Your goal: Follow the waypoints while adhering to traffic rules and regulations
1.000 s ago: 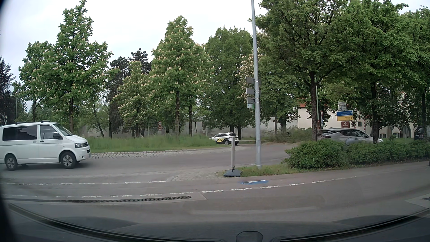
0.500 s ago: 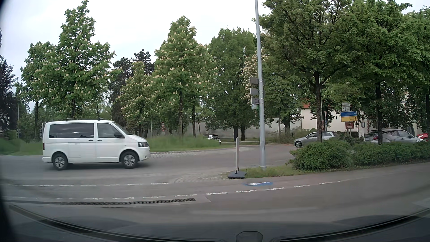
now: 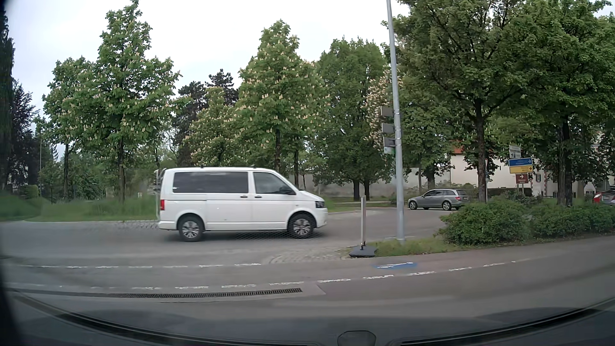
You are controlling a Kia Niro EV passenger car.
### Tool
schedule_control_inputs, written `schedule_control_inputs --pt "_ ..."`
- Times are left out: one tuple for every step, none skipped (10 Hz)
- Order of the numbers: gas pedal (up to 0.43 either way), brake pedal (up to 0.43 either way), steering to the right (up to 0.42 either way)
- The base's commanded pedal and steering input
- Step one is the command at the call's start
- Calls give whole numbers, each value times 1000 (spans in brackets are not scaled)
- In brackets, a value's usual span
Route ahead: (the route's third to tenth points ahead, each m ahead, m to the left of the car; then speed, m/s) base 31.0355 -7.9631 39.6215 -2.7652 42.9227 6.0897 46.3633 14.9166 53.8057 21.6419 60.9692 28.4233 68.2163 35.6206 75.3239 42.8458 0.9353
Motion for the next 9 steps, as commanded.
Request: schedule_control_inputs --pt "0 0 -697" --pt "0 0 -728" --pt "0 0 -751" --pt "0 0 -780" --pt "0 0 -790" --pt "0 0 -787" --pt "0 0 -768" --pt "0 0 -733" --pt "0 12 -705"
